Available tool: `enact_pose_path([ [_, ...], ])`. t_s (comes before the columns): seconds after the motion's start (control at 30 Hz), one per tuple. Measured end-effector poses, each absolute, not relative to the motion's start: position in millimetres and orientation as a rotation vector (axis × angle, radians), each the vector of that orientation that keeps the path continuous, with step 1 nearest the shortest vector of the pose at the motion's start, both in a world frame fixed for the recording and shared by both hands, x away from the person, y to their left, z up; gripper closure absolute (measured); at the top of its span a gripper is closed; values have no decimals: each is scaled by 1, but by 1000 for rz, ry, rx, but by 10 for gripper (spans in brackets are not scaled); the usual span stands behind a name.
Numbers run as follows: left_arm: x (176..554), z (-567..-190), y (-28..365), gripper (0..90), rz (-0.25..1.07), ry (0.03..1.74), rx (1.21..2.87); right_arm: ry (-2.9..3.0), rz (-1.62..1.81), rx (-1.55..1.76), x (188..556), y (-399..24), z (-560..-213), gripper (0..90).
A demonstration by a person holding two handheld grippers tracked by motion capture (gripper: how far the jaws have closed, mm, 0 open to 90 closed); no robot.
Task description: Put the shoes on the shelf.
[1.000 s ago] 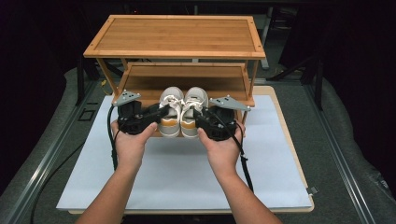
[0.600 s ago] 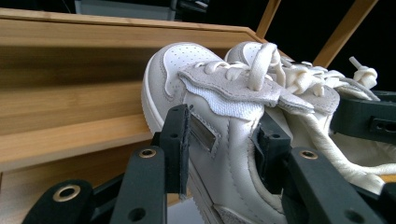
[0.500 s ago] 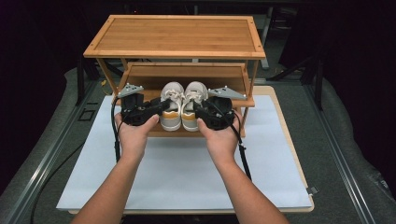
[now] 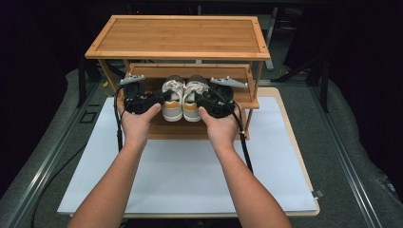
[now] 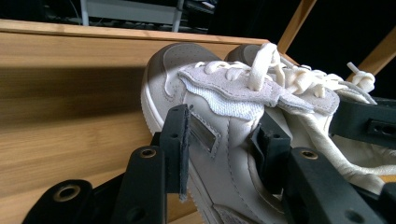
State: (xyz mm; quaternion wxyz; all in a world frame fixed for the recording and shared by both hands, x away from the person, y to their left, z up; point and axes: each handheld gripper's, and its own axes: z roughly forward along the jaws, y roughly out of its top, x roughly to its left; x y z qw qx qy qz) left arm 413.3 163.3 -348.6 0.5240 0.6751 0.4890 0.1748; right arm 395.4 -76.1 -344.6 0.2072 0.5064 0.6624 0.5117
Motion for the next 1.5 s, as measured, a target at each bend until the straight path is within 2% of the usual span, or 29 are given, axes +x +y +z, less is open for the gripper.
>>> enact_pose_path([
  [0.87,440,-352,154,624,386,1217,1634,1901,1418,1459,429,-89,-349,659],
  [1.0,440,-350,150,619,421,1220,1660,1906,1393,1479,431,-88,-347,654],
  [1.2,444,-351,153,609,368,1245,1656,1900,1367,1524,435,-86,-344,638],
  [1.5,446,-343,151,594,390,1248,1745,1926,1320,1532,436,-85,-340,612],
])
